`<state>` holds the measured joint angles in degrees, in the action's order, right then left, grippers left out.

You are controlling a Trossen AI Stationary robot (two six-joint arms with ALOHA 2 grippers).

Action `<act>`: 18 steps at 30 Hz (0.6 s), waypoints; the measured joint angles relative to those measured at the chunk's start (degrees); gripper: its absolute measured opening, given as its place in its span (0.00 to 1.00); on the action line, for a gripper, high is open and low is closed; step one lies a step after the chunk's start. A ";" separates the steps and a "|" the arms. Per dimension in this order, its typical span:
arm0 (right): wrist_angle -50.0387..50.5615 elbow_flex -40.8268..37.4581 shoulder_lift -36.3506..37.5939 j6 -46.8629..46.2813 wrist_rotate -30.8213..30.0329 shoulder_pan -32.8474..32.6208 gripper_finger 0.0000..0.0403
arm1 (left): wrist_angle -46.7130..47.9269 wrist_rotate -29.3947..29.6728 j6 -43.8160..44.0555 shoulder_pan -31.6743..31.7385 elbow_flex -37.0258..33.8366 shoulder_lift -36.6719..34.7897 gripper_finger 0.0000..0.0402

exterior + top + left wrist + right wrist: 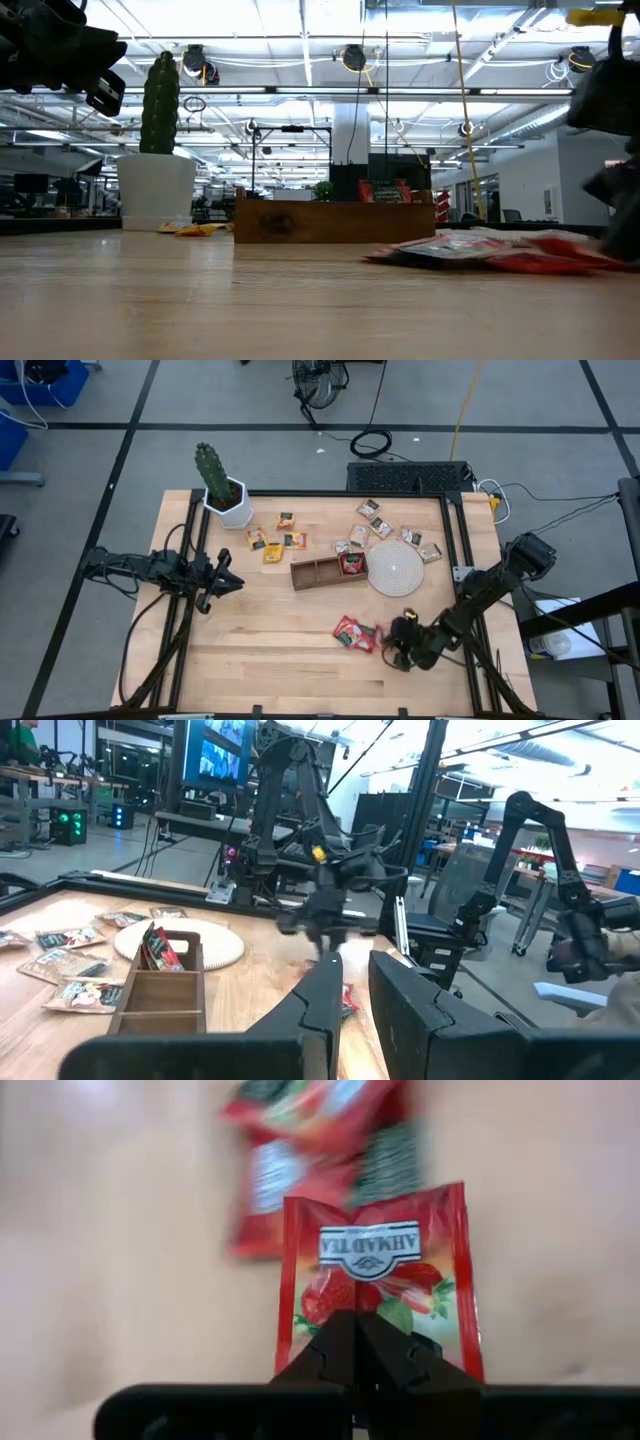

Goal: Pick & Place Tea
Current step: Move the red tea bags to the center of the table, then put the red tea bag into the right section of the wooden organizer

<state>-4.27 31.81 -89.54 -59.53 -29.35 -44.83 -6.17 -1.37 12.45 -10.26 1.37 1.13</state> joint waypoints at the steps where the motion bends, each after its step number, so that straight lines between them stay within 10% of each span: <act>1: -1.10 -0.18 -0.08 2.79 -1.58 0.24 0.00 | 0.00 0.00 0.00 0.00 0.00 0.00 0.14; 12: -15.98 0.00 0.04 24.65 -12.56 3.41 0.00 | 0.00 0.00 0.00 0.00 0.00 0.00 0.14; 18: -26.67 0.09 0.07 28.66 13.46 14.88 0.19 | 0.02 0.00 0.00 0.00 0.00 -0.02 0.14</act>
<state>-30.94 31.90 -89.47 -30.87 -15.89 -29.95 -6.15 -1.37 12.45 -10.26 1.37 1.11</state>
